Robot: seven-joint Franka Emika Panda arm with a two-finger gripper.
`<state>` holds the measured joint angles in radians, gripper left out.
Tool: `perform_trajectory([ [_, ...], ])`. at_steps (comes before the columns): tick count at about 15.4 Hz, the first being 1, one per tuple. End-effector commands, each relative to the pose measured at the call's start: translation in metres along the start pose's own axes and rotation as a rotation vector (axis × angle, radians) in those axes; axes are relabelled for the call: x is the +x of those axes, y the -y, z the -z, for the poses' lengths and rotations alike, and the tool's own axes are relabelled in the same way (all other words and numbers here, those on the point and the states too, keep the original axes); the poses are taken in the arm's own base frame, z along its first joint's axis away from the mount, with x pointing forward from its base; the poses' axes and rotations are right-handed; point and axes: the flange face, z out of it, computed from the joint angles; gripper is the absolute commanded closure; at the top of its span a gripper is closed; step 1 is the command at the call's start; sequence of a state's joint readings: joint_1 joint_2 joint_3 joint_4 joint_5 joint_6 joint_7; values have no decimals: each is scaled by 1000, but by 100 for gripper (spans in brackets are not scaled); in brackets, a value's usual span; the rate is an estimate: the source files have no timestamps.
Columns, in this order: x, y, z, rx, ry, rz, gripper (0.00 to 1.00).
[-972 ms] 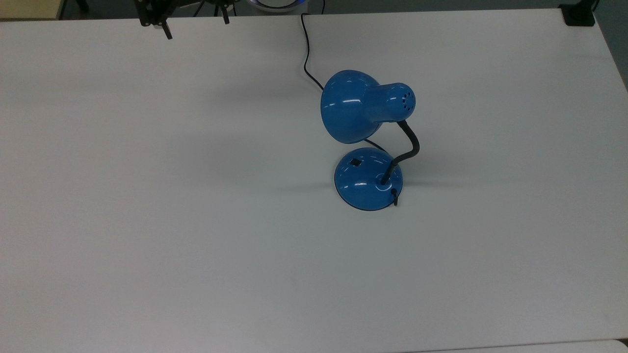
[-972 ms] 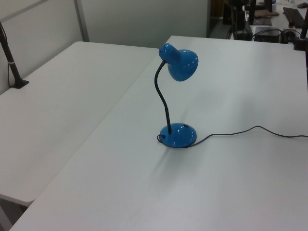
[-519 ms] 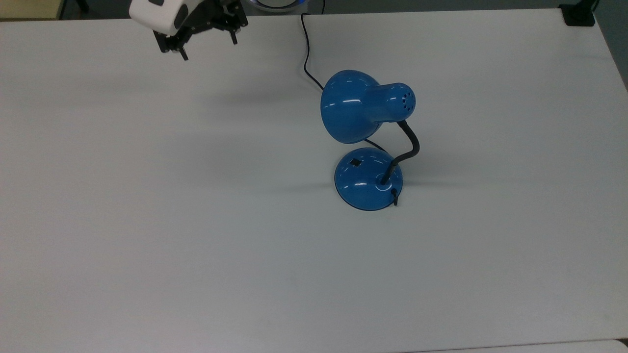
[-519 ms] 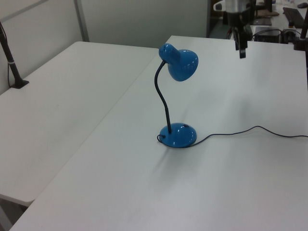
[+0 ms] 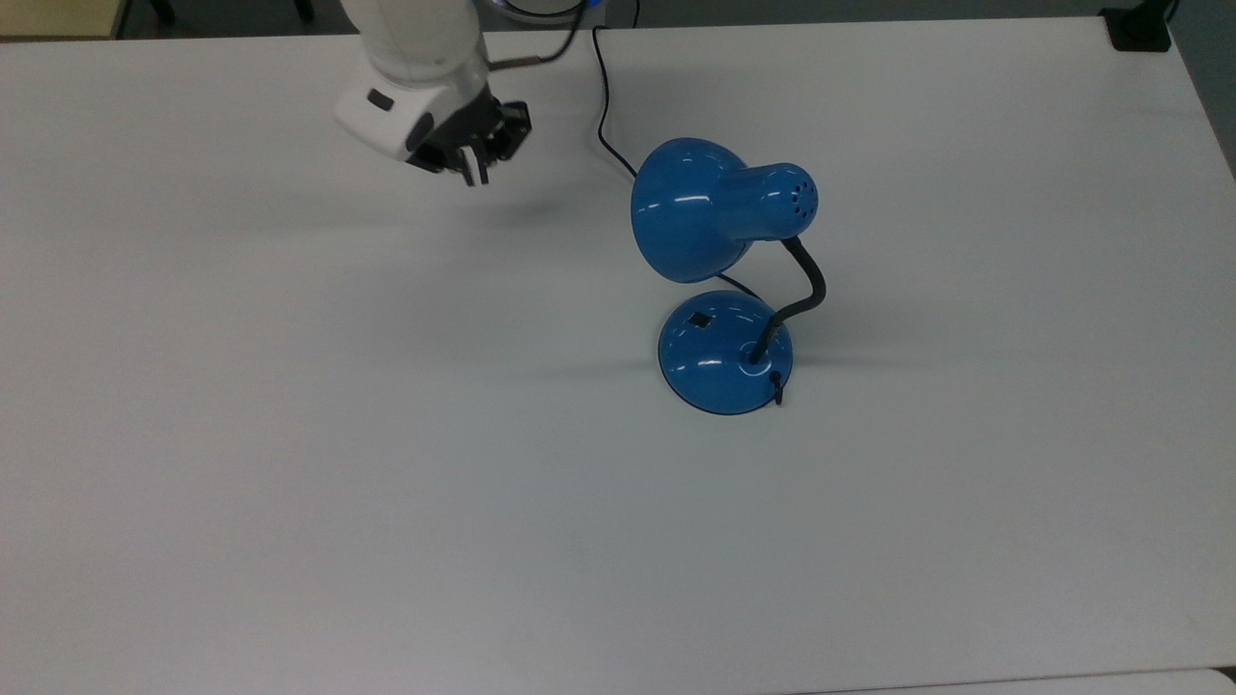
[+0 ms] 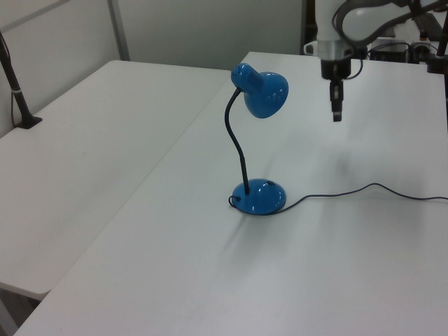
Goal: Turn on the lamp
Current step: 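Move the gripper toward the blue lamp base, under the shade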
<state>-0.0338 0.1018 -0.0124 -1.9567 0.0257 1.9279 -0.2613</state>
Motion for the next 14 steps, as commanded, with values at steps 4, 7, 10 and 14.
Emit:
perform_trajectory([
  [4,19,42,-27,257,-35,-291,100],
  [7,35,65,-42,349,-74,-383,100],
  [10,52,85,-62,384,-98,-480,100],
  [14,69,97,-75,429,-175,-576,100],
])
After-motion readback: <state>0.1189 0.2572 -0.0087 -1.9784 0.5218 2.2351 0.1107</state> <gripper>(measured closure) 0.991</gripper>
